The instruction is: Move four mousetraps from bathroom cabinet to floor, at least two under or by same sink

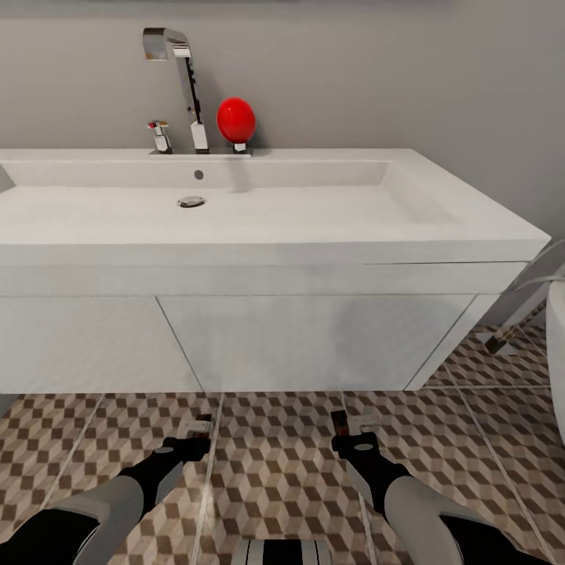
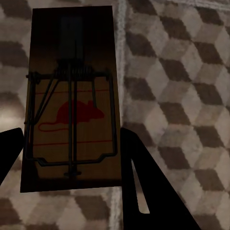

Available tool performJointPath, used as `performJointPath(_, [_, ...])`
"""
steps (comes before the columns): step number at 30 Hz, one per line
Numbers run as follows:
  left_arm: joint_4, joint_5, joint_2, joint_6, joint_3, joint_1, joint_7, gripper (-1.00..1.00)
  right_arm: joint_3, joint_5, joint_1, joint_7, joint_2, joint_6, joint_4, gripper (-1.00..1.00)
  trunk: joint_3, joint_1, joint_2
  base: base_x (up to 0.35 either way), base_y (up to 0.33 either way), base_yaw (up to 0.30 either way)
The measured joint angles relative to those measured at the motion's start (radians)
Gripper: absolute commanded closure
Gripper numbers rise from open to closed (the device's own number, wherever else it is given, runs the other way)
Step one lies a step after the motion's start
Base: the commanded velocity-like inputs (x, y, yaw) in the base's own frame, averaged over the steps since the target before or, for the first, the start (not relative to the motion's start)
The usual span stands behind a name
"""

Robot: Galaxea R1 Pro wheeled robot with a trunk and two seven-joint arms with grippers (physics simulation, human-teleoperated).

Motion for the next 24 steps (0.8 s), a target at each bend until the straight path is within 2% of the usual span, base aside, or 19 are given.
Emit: performJointPath(24, [0.010, -0.005, -0.002, -0.002, -0.001, 0.000, 0.000, 1.00, -0.001, 0.000, 0.000, 0.000, -0.001, 0.004, 0.001, 1.00, 0.000, 0.000, 0.000, 0.000, 0.000, 0.000])
